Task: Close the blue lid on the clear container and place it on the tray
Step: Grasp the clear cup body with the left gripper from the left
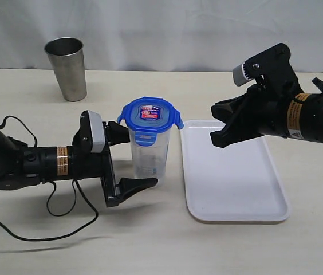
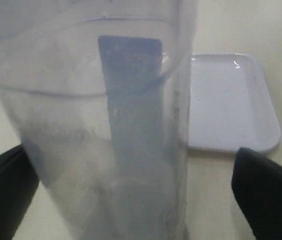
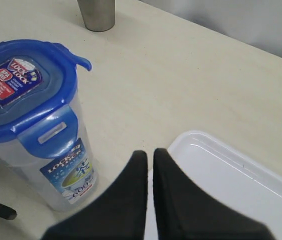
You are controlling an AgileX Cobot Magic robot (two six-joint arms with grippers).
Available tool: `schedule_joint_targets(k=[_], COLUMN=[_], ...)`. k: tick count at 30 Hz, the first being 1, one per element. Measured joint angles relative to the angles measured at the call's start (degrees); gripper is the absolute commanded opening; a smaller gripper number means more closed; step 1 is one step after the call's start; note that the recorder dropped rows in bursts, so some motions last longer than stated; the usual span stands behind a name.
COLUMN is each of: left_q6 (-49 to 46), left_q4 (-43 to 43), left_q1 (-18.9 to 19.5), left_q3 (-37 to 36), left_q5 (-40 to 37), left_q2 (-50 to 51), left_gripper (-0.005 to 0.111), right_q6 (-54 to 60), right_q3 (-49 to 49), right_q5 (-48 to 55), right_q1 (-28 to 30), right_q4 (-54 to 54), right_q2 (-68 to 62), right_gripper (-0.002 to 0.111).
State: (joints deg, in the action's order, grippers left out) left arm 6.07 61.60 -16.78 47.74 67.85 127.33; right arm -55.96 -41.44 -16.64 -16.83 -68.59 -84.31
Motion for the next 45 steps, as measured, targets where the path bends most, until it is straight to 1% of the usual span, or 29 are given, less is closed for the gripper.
schedule_joint_targets(k=[4, 11, 31, 37, 44, 45], left_q6=[0.2, 2.2, 2.9, 4.2, 4.3, 4.3], left_q4=[-0.3, -0.3, -0.3, 3.9, 4.6, 4.6], left_q1=[-1.3, -1.4, -1.4, -1.4, -1.4, -1.4], left_q3=[2.5, 5.9, 6.0, 6.0, 6.0, 6.0], left_q5=[-0.2, 0.3, 1.3, 1.4, 1.5, 1.5], left_q2=[1.8, 4.5, 4.5, 4.5, 4.5, 4.5], left_gripper=[0.097, 0.097, 0.097, 0.097, 0.097, 0.095], right_q6=[-0.1, -0.1, -0.4, -0.4, -0.4, -0.4], right_q3=[0.0, 0.0, 0.0, 0.0, 0.0, 0.0], right_q5=[0.0, 0.0, 0.0, 0.0, 0.0, 0.0], right_q1=[0.0, 0.0, 0.0, 0.0, 0.0, 0.0], right_q4=[0.0, 0.0, 0.0, 0.0, 0.0, 0.0], right_q2=[0.0, 0.0, 0.0, 0.0, 0.0, 0.0], right_gripper=[0.005, 0.005, 0.005, 0.005, 0.005, 0.005])
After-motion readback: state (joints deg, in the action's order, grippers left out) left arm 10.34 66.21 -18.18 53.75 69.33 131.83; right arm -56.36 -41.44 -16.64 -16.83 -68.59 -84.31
